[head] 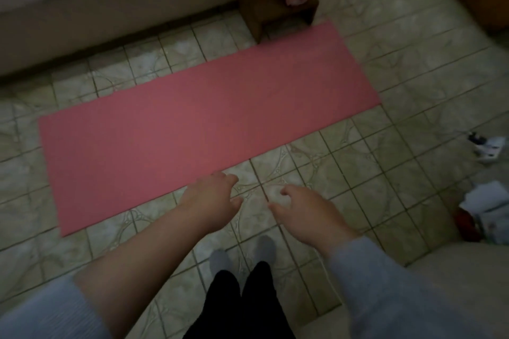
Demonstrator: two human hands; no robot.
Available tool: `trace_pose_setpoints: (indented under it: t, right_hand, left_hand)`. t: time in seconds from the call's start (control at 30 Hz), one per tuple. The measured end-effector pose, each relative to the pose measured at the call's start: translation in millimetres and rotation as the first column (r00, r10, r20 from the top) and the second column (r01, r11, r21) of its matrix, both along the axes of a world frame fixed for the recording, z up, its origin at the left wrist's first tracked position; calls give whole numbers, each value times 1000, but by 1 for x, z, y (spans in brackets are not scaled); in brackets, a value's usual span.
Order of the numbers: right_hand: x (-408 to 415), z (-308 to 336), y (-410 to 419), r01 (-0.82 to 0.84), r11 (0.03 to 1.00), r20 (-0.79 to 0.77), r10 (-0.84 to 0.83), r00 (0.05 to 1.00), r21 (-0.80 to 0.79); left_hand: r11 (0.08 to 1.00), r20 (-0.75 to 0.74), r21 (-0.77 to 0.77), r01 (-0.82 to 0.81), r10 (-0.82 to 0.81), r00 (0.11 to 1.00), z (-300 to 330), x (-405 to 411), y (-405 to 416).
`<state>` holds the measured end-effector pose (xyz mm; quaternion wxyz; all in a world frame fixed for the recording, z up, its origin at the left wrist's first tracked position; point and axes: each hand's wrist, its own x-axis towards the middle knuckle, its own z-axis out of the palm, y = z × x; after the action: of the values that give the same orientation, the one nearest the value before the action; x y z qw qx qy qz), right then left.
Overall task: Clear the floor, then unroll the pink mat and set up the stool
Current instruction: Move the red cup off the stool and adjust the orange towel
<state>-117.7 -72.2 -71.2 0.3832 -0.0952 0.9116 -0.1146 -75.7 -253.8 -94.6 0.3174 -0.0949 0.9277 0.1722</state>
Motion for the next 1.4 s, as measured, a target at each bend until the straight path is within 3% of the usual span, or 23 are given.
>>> trace_pose_setpoints:
  t: [0.33,0.8,1.23,1.4]
  right_hand:
    - [11,76,60,66,997,-103,-69,992,-34]
    - [5,84,88,229,972,-66,-232,971,-47]
    - [-113,101,31,25,999,-177,-32,984,-38]
    - [-189,103,-16,12,996,-198,-29,980,-87]
  left_hand:
    - [999,-164,-10,-35,32,986,81,10,39]
    - [999,-154,-13,-35,33,988,101,-16,70]
    - [971,-156,-23,-236,230,961,99,-63,24]
    - [961,-155,-53,-273,262,953,99,-131,-23]
